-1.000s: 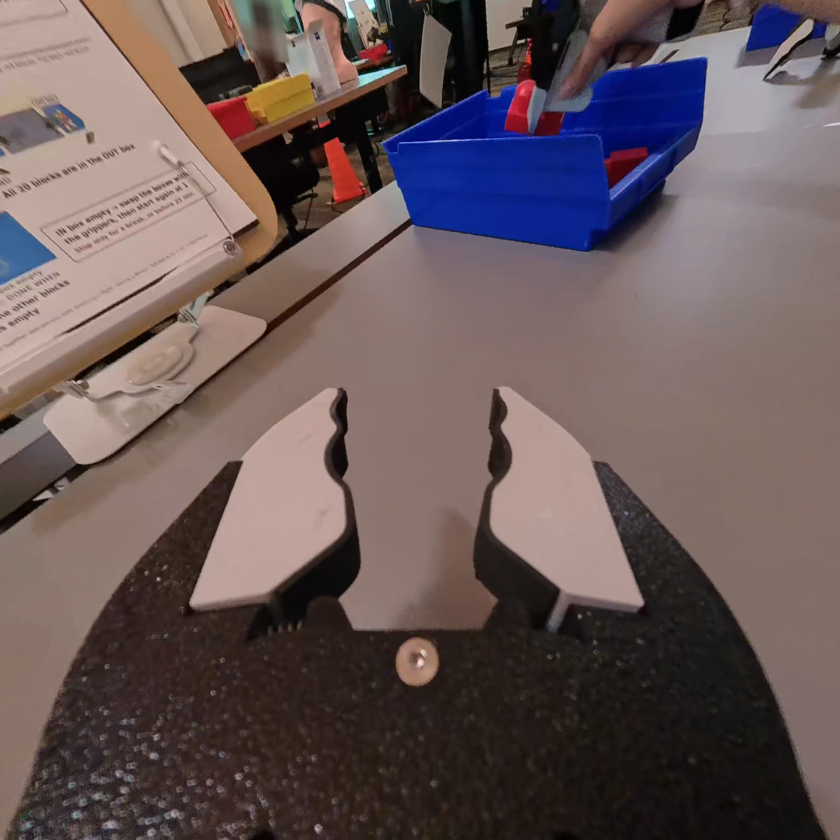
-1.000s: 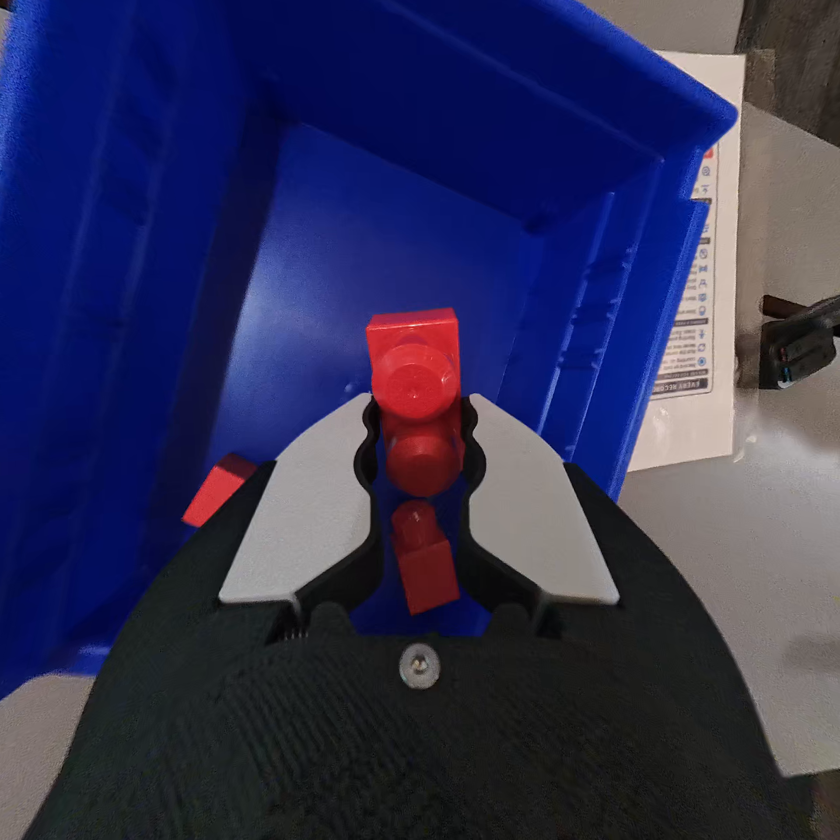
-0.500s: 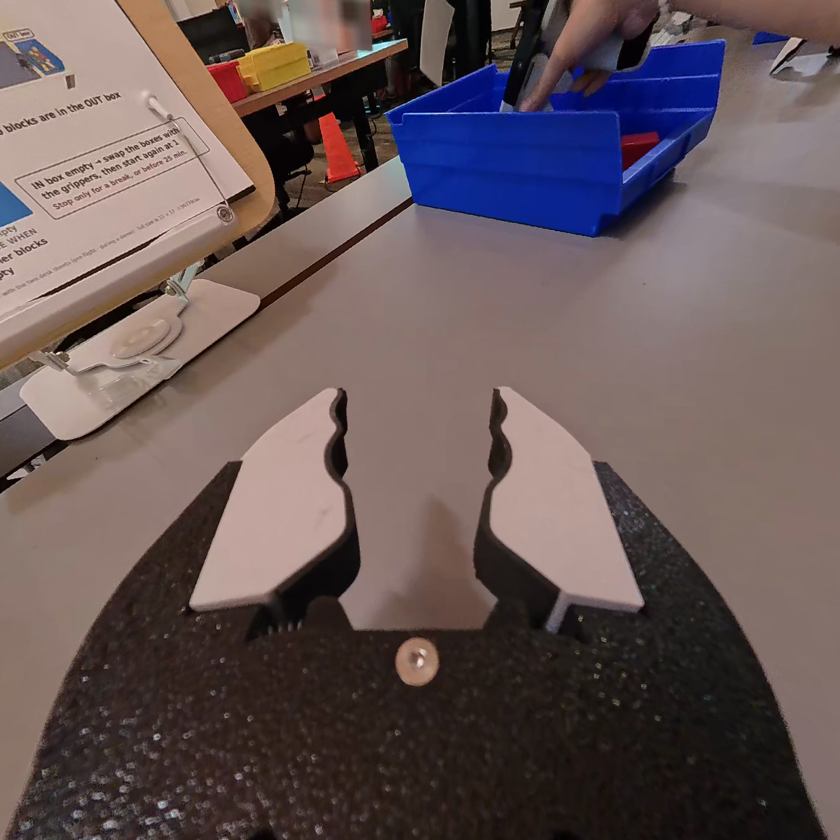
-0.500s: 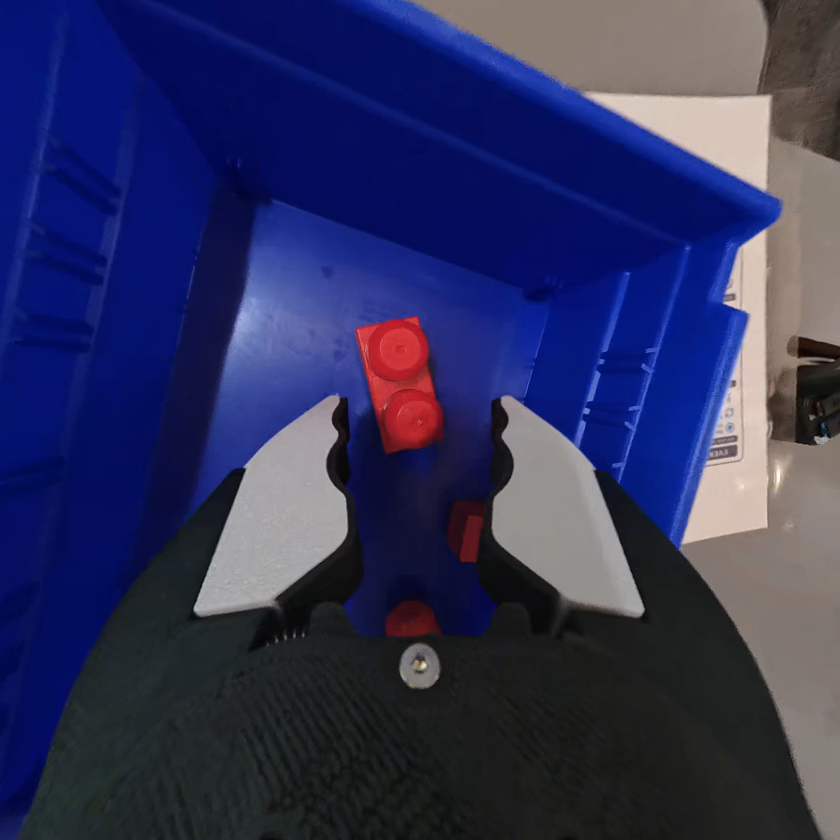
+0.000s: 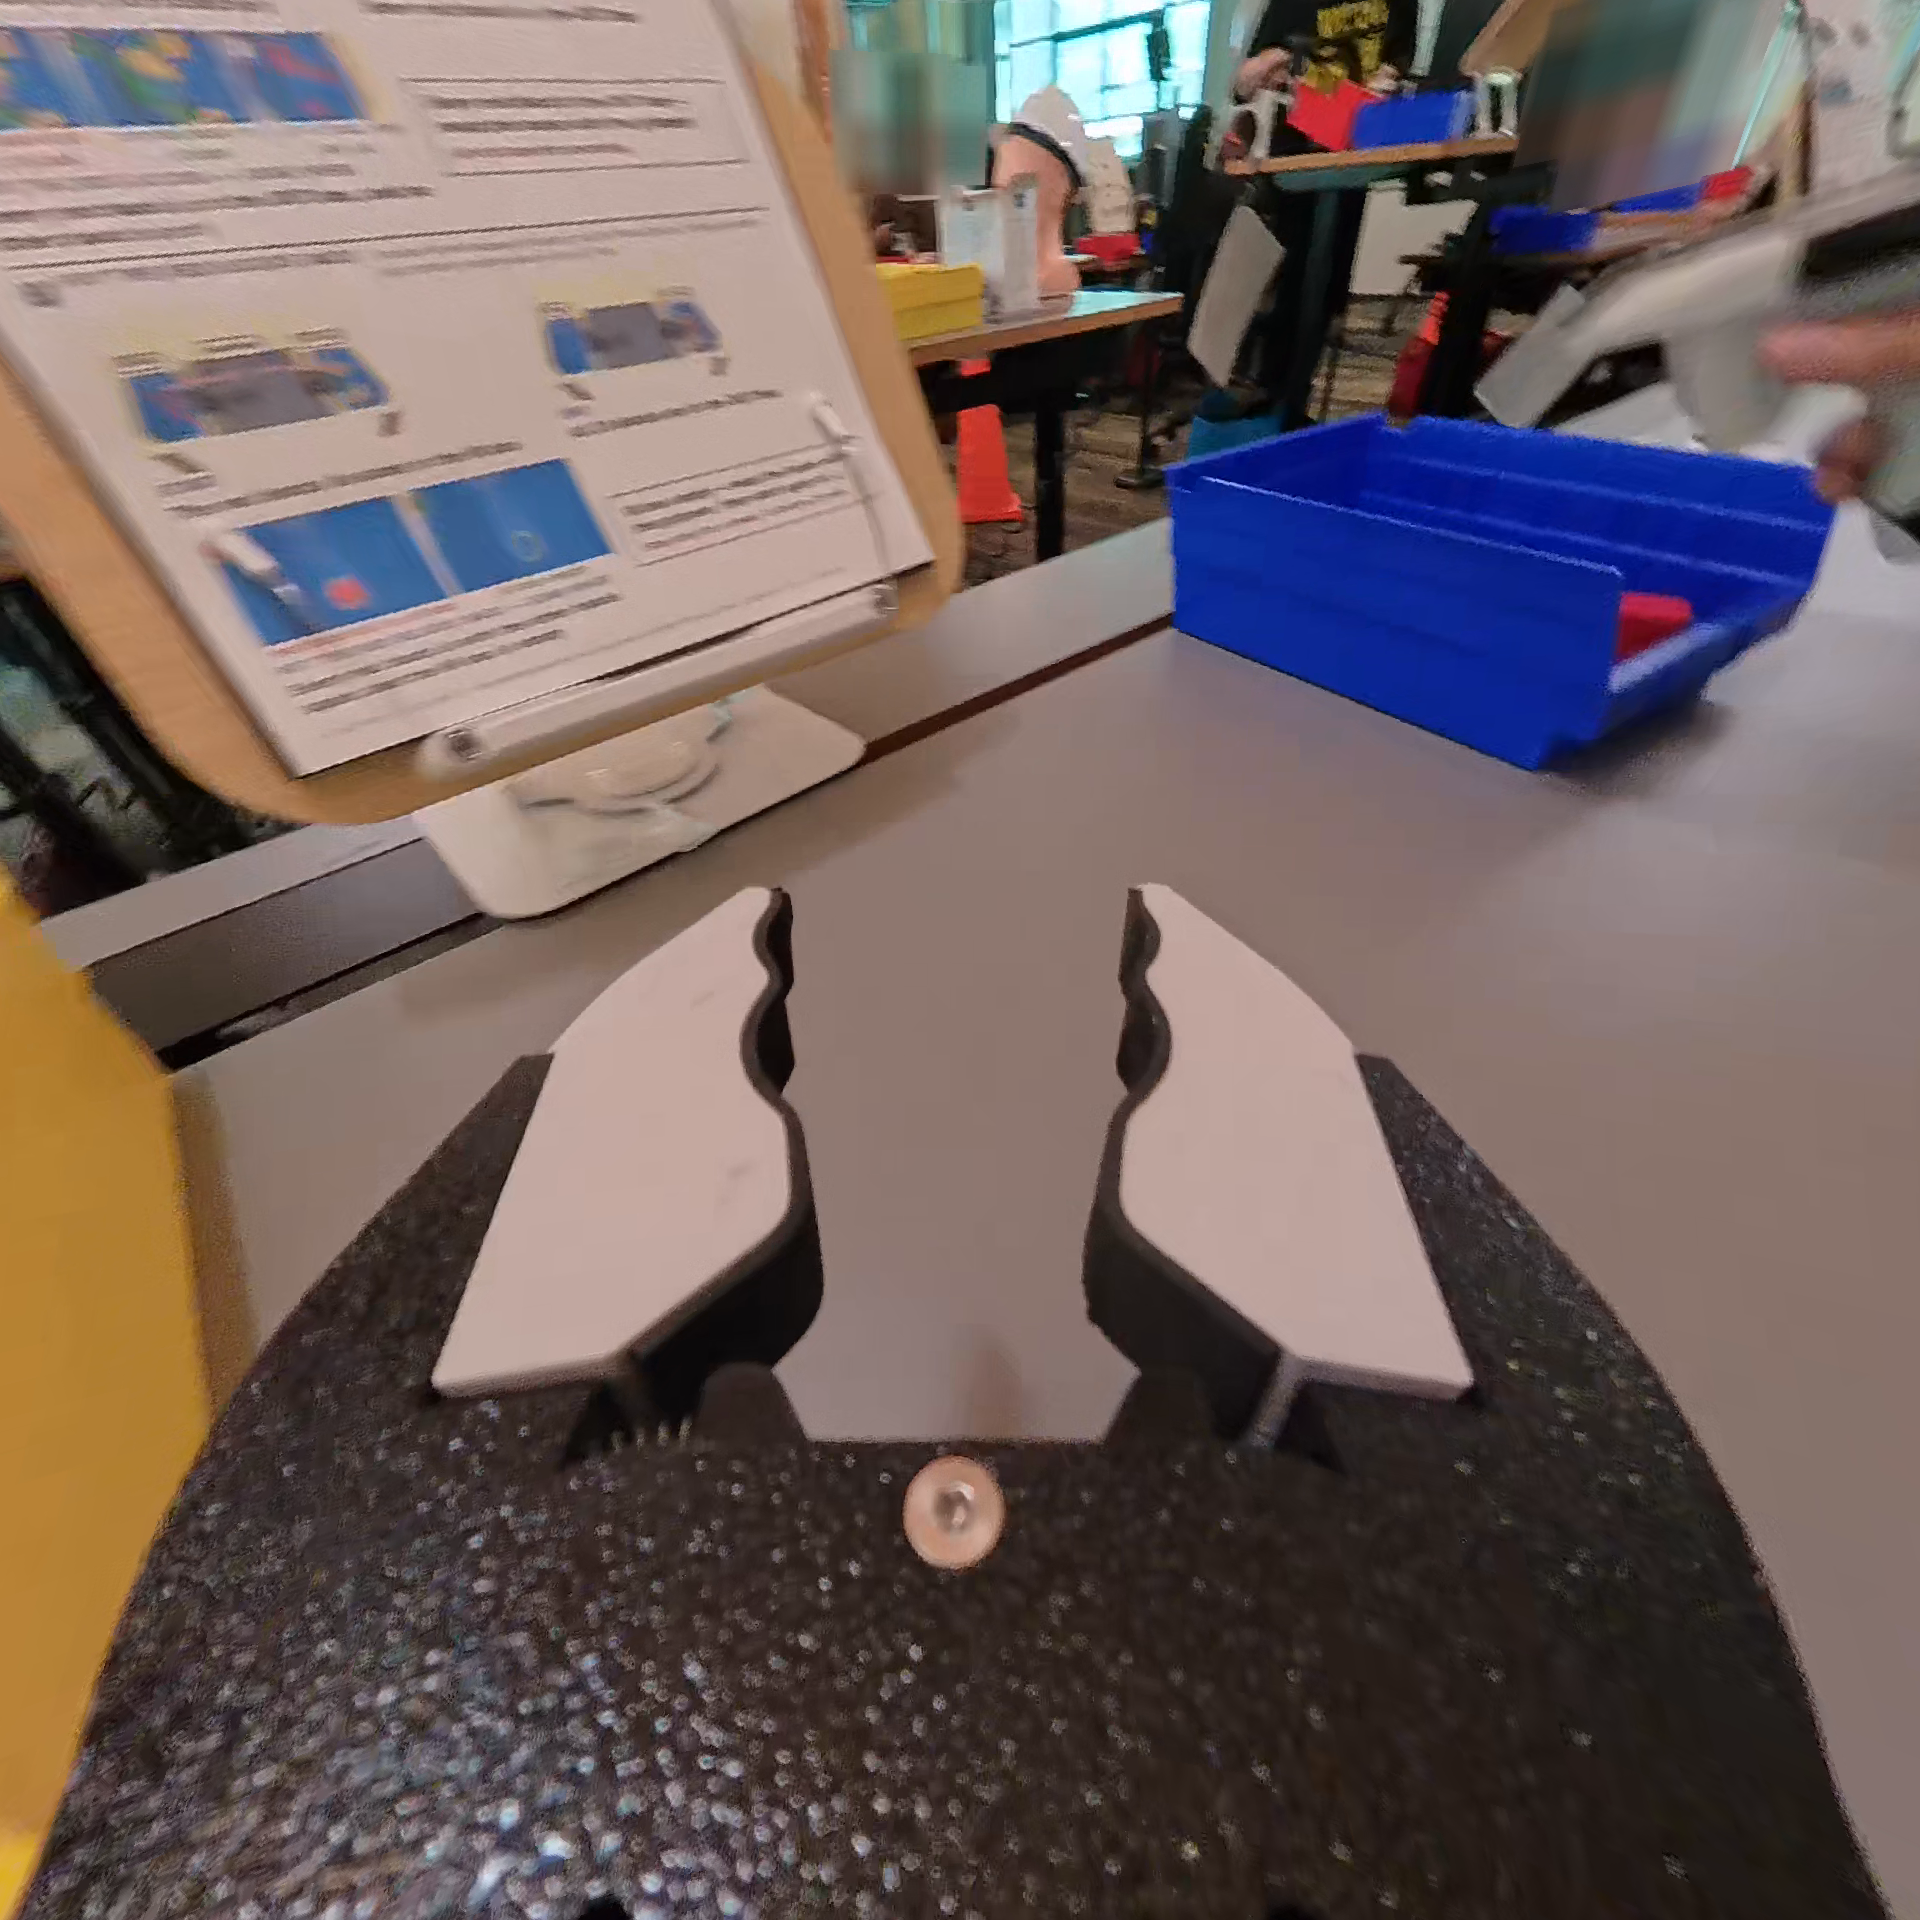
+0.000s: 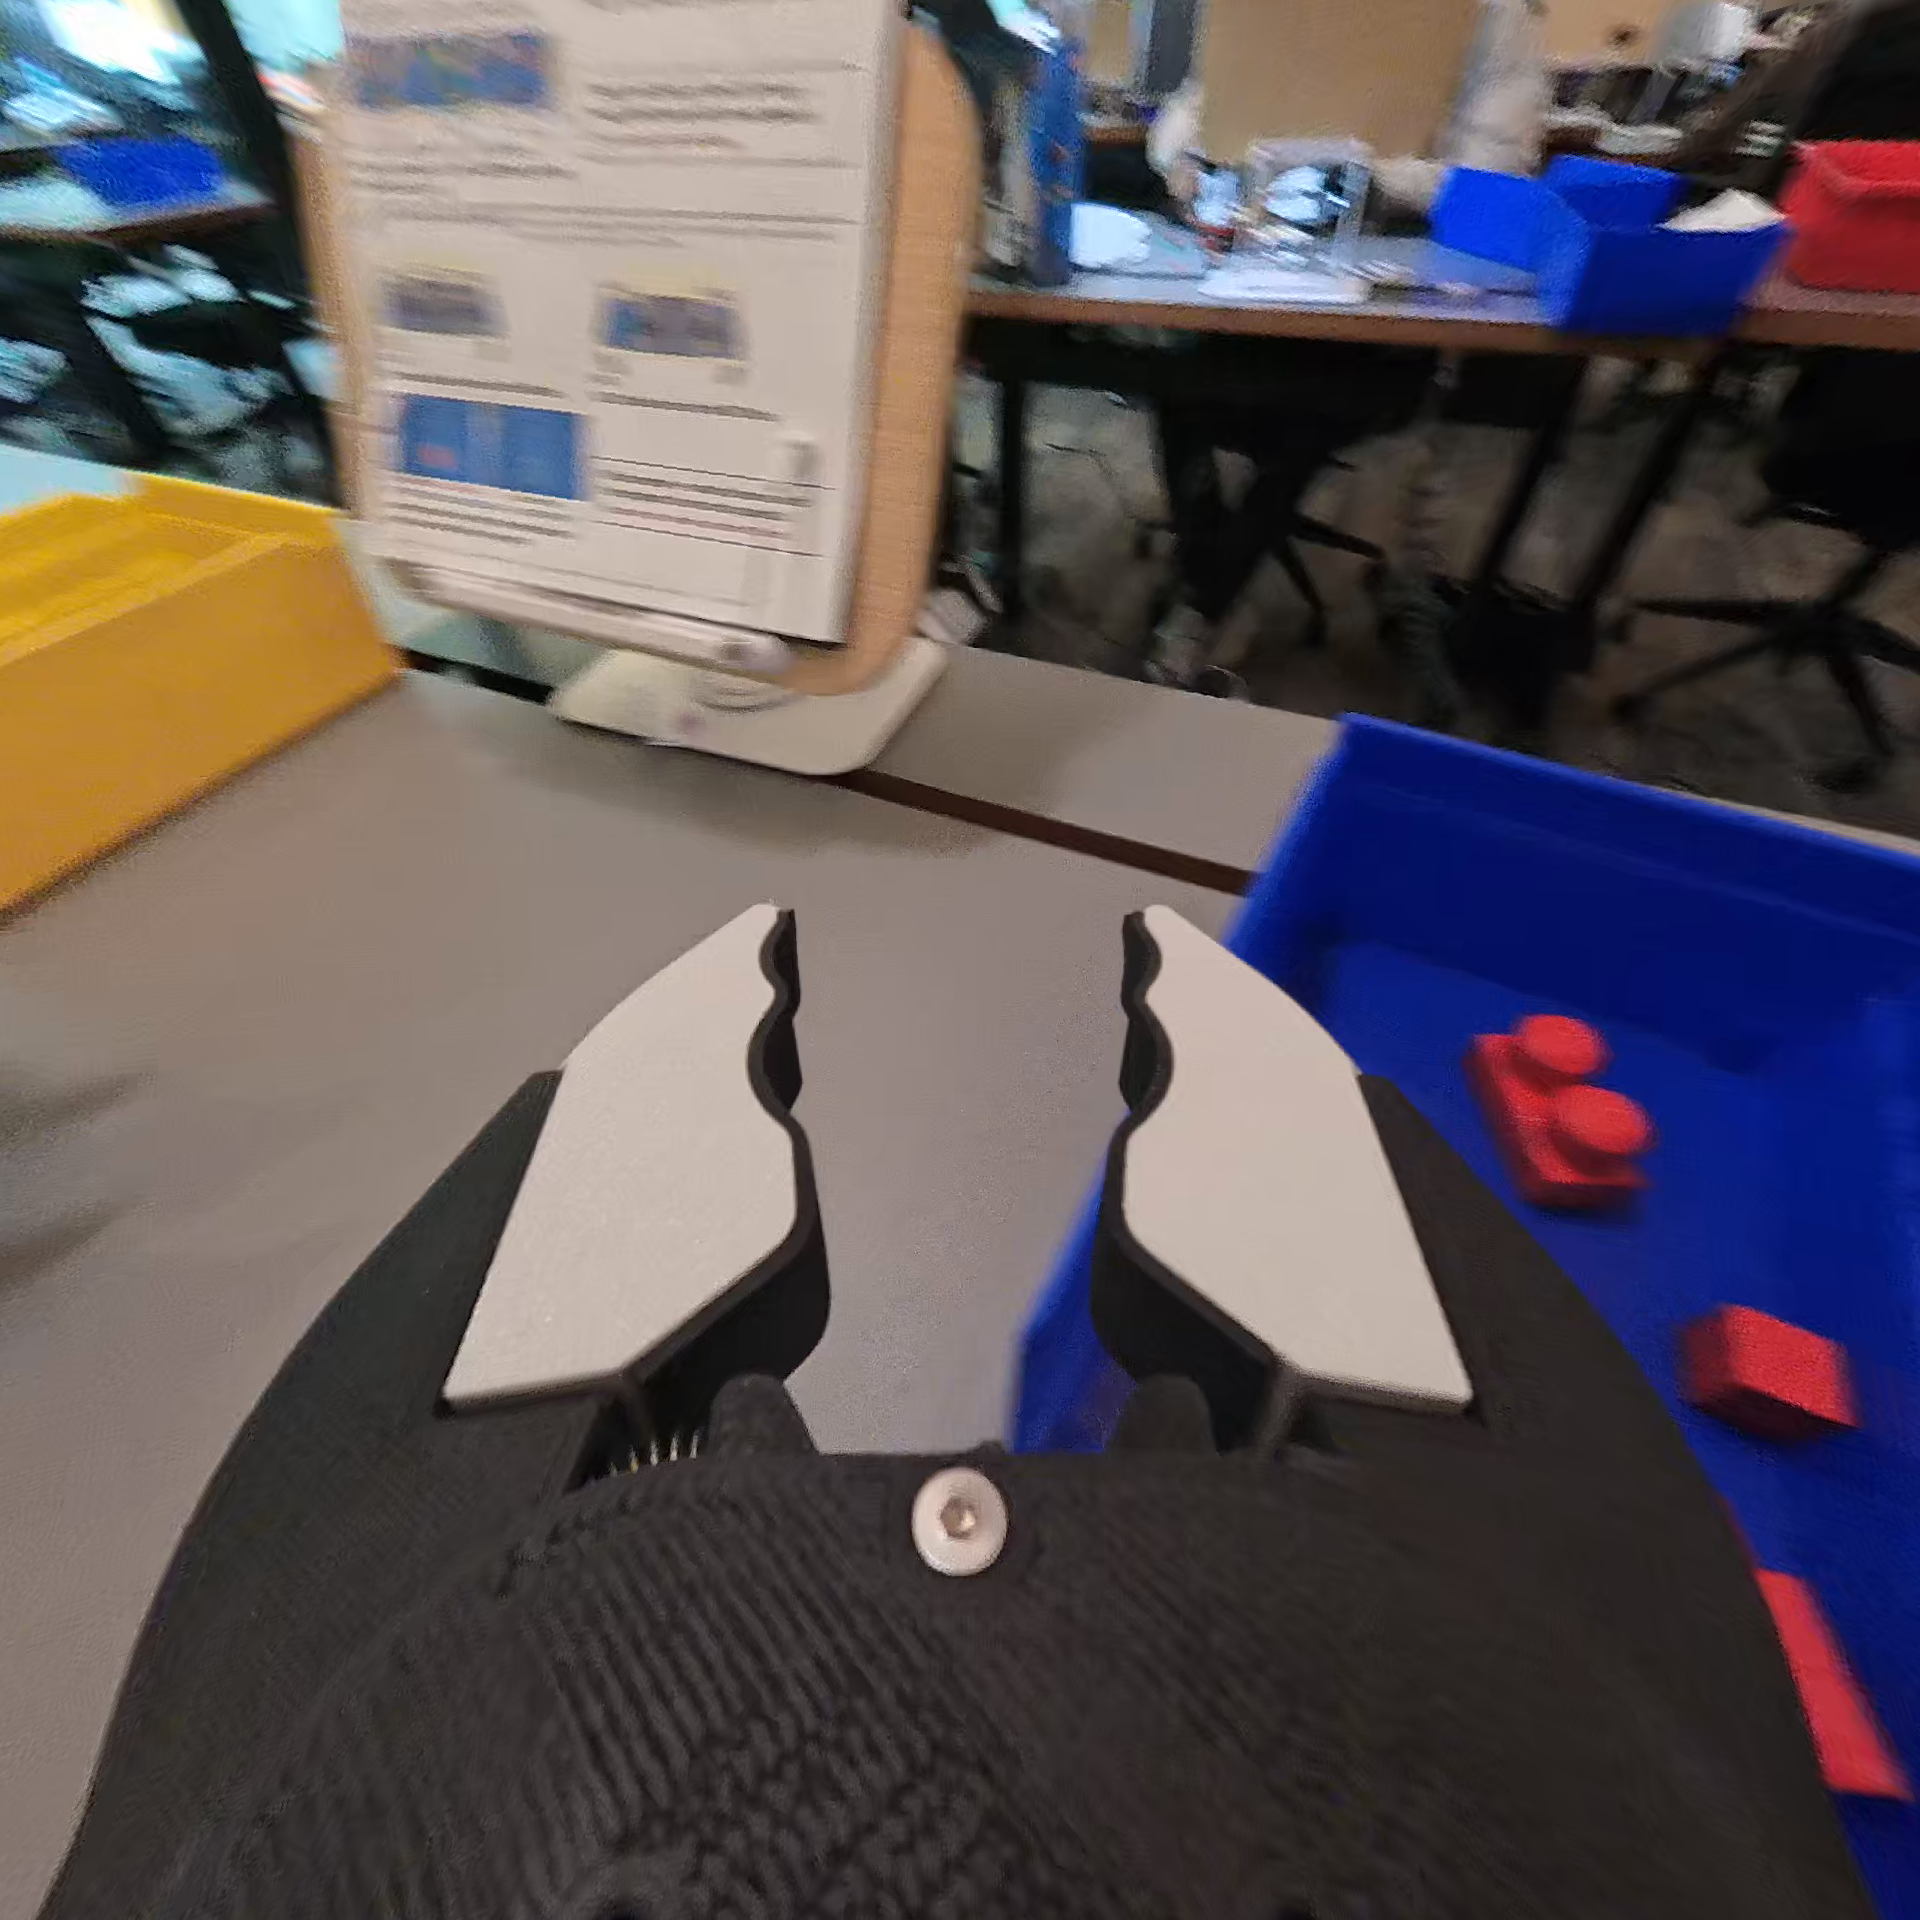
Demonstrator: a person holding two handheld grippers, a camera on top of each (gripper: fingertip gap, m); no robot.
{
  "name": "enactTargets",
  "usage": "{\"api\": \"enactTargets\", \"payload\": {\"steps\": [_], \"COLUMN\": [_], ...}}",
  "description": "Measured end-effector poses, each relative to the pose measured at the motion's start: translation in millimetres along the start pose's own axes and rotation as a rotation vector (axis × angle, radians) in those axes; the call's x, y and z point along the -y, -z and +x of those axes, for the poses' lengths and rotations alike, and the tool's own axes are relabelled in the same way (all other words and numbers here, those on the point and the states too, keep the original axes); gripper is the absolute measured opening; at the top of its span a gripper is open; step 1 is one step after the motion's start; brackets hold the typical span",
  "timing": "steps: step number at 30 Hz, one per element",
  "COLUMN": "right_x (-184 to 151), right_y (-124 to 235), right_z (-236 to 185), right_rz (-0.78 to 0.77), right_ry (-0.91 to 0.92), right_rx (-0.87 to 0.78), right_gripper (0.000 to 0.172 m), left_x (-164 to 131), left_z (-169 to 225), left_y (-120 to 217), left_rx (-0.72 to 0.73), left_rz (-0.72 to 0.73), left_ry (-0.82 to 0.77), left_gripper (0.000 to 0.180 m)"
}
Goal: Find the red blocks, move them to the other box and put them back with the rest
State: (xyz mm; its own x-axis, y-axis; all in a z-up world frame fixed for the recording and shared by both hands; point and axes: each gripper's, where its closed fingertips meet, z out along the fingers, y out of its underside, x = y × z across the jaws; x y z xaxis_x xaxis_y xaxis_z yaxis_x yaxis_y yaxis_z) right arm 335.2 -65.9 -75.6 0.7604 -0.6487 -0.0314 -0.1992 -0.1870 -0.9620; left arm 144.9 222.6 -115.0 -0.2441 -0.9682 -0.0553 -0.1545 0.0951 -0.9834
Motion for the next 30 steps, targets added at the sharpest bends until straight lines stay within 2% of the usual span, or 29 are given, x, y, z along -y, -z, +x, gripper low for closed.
{"api": "enactTargets", "payload": {"steps": [4, 6, 9, 12, 14, 19, 24, 26, 30], "right_x": [-15, -23, -29, -37, -39, -39, -43, -47, -51], "right_y": [28, 36, 41, 39, 37, 37, 39, 37, 34], "right_z": [-67, -85, -99, -99, -101, -103, -95, -88, -85], "right_rz": [0.060, 0.066, 0.086, 0.076, 0.083, 0.077, 0.075, 0.059, 0.048], "right_ry": [-0.016, -0.011, 0.008, 0.012, 0.003, 0.012, 0.014, 0.002, -0.028], "right_rx": [0.155, 0.183, 0.189, 0.171, 0.180, 0.190, 0.182, 0.167, 0.184], "right_gripper": [0.060, 0.060, 0.060, 0.060, 0.060, 0.061, 0.062, 0.062, 0.062], "left_x": [5, -3, -20, -42, -59, -101, -138, -145, -148], "left_z": [-70, -118, -192, -258, -286, -317, -324, -329, -331], "left_y": [42, 65, 100, 121, 130, 133, 133, 130, 121], "left_rx": [0.142, 0.248, 0.326, 0.259, 0.169, -0.049, -0.147, -0.156, -0.190], "left_rz": [-0.093, -0.241, -0.533, -0.818, -0.970, -1.182, -1.353, -1.390, -1.418], "left_ry": [0.053, -0.002, -0.194, -0.419, -0.523, -0.712, -0.690, -0.739, -0.793], "left_gripper": [0.056, 0.056, 0.050, 0.049, 0.050, 0.047, 0.046, 0.052, 0.047]}}
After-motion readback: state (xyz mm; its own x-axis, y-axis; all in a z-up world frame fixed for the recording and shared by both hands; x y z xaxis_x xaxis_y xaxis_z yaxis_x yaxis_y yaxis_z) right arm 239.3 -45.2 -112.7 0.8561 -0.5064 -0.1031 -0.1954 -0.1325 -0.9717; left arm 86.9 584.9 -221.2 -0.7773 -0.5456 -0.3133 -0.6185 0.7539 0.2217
